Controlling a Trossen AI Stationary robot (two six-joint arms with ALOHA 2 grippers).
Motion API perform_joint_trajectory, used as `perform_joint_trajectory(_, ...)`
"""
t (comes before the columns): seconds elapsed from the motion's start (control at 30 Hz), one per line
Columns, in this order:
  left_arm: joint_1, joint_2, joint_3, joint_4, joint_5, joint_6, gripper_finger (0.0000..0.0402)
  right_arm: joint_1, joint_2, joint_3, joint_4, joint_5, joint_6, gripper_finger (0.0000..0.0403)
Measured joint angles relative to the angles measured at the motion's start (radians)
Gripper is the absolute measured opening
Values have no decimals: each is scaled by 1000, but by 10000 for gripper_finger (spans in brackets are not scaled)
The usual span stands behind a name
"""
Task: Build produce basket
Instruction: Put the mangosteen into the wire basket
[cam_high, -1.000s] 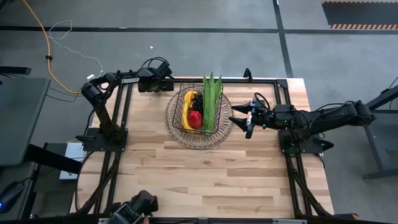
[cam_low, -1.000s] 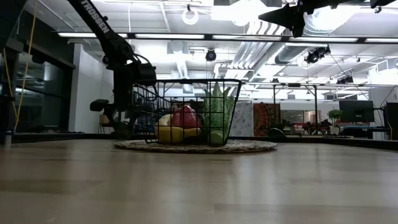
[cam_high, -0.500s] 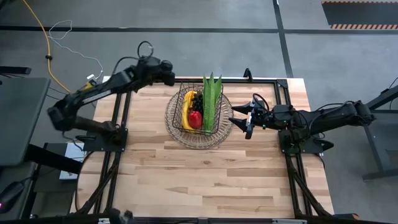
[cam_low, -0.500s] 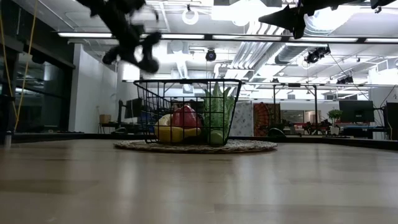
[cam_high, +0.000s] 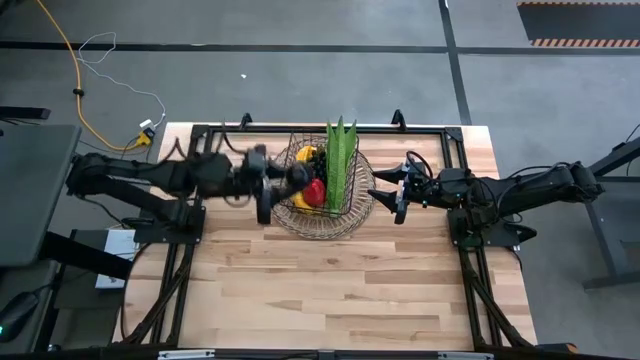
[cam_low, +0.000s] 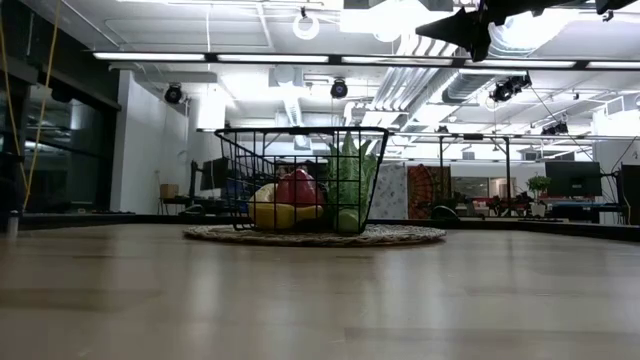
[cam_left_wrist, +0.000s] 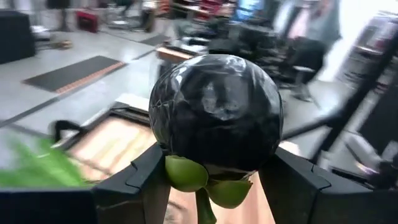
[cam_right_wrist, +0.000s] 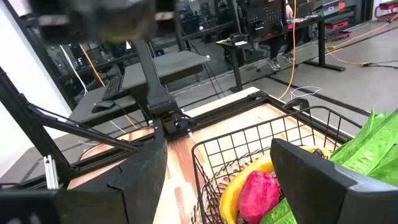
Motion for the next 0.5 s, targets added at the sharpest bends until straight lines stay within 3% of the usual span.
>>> perform_joint_trajectory(0.23, -144, 75, -1, 20, -100, -4, 200, 0, 0, 0, 12, -48, 0, 277)
perform_joint_trajectory(0.5, -123, 90, -30, 37, -88, -12, 200, 0, 0, 0, 27, -53, -16, 277)
